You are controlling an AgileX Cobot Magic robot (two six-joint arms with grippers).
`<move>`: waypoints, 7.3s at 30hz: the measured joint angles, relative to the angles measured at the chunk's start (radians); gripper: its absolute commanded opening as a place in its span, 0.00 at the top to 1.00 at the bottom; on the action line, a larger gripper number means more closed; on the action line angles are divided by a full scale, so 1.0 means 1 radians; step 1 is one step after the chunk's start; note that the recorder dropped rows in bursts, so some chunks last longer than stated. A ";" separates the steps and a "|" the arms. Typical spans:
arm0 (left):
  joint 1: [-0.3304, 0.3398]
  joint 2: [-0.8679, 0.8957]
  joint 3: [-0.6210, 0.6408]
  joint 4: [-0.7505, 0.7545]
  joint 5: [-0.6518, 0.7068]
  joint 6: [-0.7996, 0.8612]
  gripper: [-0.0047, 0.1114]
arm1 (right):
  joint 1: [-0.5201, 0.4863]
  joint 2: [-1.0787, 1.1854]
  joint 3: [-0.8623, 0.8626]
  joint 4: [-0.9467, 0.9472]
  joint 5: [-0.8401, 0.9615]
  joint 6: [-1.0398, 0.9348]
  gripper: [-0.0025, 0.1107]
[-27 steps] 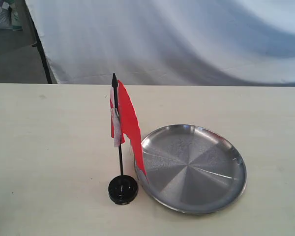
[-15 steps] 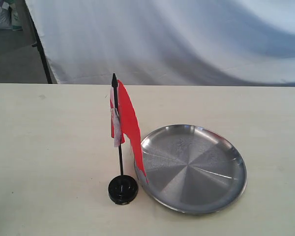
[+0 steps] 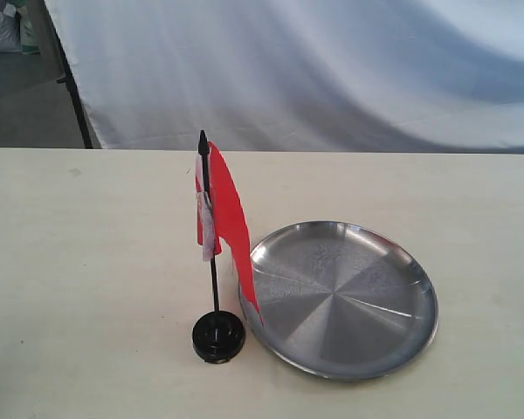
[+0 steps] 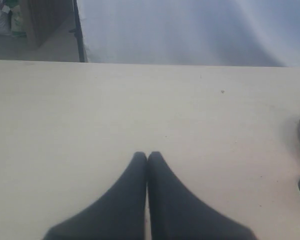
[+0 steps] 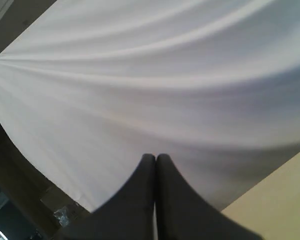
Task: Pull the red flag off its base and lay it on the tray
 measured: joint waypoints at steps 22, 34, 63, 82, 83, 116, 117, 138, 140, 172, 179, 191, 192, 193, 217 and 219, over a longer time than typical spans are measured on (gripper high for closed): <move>0.000 0.000 0.000 0.000 0.000 0.000 0.96 | 0.000 0.243 -0.173 -0.759 -0.262 0.430 0.98; 0.000 0.000 0.000 0.000 0.000 0.000 0.96 | 0.000 1.058 -0.351 -1.247 -0.775 0.602 0.98; 0.000 0.000 0.000 0.000 0.000 0.000 0.96 | 0.433 1.900 -0.725 -1.274 -0.678 0.165 0.36; 0.000 0.000 0.000 0.000 0.000 0.000 0.96 | 0.465 1.925 -0.849 -1.184 -0.607 0.166 0.48; 0.000 0.000 0.000 0.000 0.000 0.000 0.96 | 0.473 1.932 -0.849 -1.170 -0.595 0.155 0.48; 0.000 0.000 0.000 0.000 0.000 0.000 0.96 | 0.500 1.807 -1.003 -1.091 -0.702 0.378 0.98; 0.000 0.000 0.000 0.000 0.000 0.000 0.96 | 0.500 1.799 -1.004 -1.151 -0.554 0.445 0.98; 0.000 0.000 0.000 0.000 0.000 0.000 0.96 | 0.316 1.870 -0.962 -1.804 -0.375 1.179 0.98; 0.000 0.000 0.000 0.000 0.000 0.000 0.96 | 0.316 1.895 -0.960 -1.806 -0.371 1.174 0.98; 0.000 0.000 0.000 0.000 0.000 0.000 0.96 | 0.316 1.892 -1.068 -1.808 -0.558 1.211 0.69; 0.000 0.000 0.000 0.000 0.000 0.000 0.96 | 0.316 1.762 -1.139 -1.808 -0.710 1.215 0.98; 0.000 0.000 0.000 0.000 0.000 0.000 0.96 | 0.316 1.442 -1.141 -1.809 -0.795 1.218 0.98; 0.000 0.000 0.000 0.000 0.000 0.000 0.96 | 0.316 1.415 -1.141 -1.809 -0.795 1.218 0.98; 0.000 0.000 0.000 0.000 0.000 0.000 0.96 | 0.316 1.381 -1.141 -1.809 -0.795 1.221 0.98; 0.000 0.000 0.000 0.000 0.000 0.000 0.96 | 0.316 0.742 -1.133 -1.812 -0.608 1.241 0.98; 0.000 0.000 0.000 0.000 0.000 0.000 0.96 | 0.316 0.700 -1.107 -1.812 -0.553 1.236 0.98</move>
